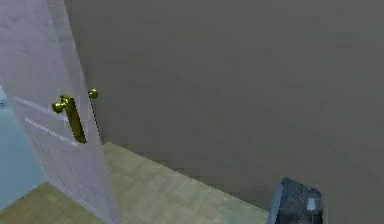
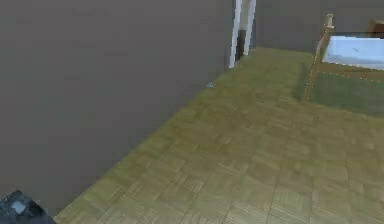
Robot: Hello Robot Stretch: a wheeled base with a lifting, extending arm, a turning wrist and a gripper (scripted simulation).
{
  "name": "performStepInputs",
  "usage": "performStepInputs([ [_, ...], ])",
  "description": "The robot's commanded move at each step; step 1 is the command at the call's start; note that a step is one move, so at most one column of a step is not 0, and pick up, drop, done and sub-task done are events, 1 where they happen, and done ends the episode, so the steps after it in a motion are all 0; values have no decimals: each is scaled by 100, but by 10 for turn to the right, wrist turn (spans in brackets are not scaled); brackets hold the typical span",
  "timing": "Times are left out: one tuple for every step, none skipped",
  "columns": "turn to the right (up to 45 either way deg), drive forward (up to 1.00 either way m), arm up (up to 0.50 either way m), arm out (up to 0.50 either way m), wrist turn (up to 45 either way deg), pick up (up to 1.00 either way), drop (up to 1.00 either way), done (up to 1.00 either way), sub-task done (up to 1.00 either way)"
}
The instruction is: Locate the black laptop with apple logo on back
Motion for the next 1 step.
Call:
performStepInputs([
  [450,0,0,0,0,0,0,0,0],
])
